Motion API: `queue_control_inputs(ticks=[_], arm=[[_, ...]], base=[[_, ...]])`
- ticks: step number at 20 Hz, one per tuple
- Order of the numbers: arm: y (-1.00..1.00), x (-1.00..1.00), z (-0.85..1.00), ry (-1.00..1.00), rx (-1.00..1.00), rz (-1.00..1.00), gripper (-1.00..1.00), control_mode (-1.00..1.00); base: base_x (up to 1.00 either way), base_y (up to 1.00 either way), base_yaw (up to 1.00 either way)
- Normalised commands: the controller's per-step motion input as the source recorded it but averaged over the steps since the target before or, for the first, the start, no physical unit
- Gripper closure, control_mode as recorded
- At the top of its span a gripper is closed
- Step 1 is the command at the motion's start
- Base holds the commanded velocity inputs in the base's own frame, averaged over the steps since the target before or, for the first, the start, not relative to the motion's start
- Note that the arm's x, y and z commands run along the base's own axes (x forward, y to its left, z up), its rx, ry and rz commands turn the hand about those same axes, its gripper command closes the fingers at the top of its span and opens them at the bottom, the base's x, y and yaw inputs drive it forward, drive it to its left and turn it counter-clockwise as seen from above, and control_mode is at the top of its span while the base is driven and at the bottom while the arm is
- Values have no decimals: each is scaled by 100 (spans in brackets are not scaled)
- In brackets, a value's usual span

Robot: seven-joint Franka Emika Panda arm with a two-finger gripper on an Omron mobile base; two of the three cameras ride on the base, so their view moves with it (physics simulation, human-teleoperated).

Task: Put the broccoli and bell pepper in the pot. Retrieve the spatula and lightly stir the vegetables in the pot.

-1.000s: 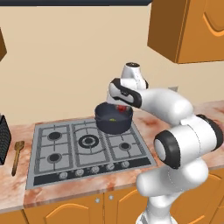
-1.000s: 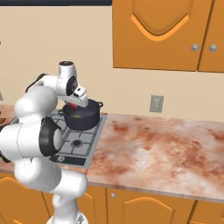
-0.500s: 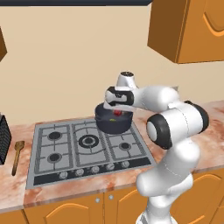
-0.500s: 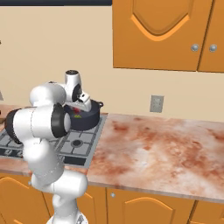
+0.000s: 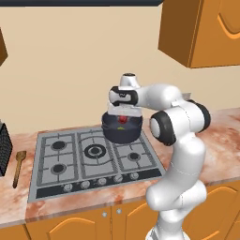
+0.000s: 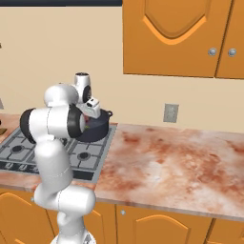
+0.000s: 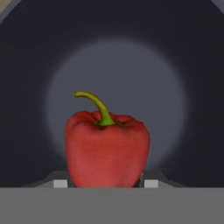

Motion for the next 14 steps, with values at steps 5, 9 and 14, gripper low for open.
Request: queue_control_inputs(ticks=[5, 9, 14], arm=[[0, 21, -42, 0, -2, 0, 100, -100], [0, 4, -14, 0, -1, 0, 100, -100], [0, 0, 0, 0, 0, 0, -100, -100]], base=[[0, 0, 0], [0, 0, 0], [0, 0, 0]])
